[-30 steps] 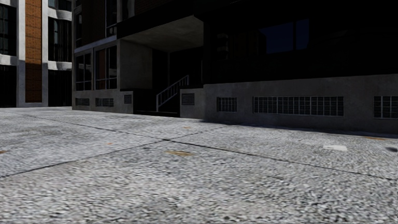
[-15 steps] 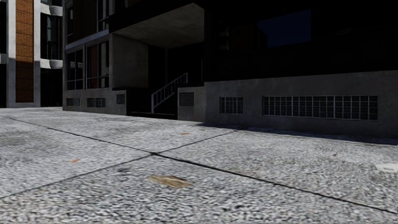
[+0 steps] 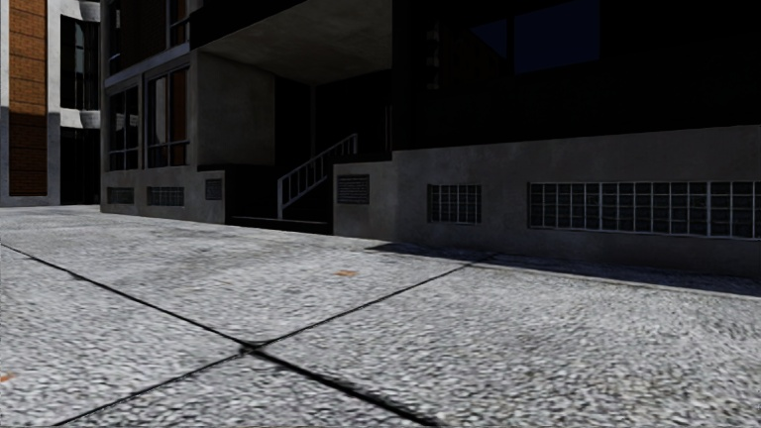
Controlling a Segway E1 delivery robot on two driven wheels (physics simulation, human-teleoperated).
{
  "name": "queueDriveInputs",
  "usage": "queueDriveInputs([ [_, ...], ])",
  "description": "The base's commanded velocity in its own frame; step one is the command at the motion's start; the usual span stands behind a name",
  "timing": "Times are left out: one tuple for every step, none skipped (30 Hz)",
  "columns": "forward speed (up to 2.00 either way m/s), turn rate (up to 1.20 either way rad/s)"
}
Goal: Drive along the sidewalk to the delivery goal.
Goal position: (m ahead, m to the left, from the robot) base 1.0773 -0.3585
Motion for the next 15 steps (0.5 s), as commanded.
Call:
queueDriveInputs([
  [2.0,0.0],
  [2.0,0.0],
  [2.0,0.0],
  [2.0,0.0],
  [2.0,0.0],
  [2.0,0.0],
  [1.96,0.0],
  [1.7,0.0],
  [1.7,0.0],
  [1.42,-0.06],
  [1.17,-0.32],
  [1.17,-0.32],
  [1.07,-0.39],
  [1.03,-0.41],
  [1.01,-0.41],
])
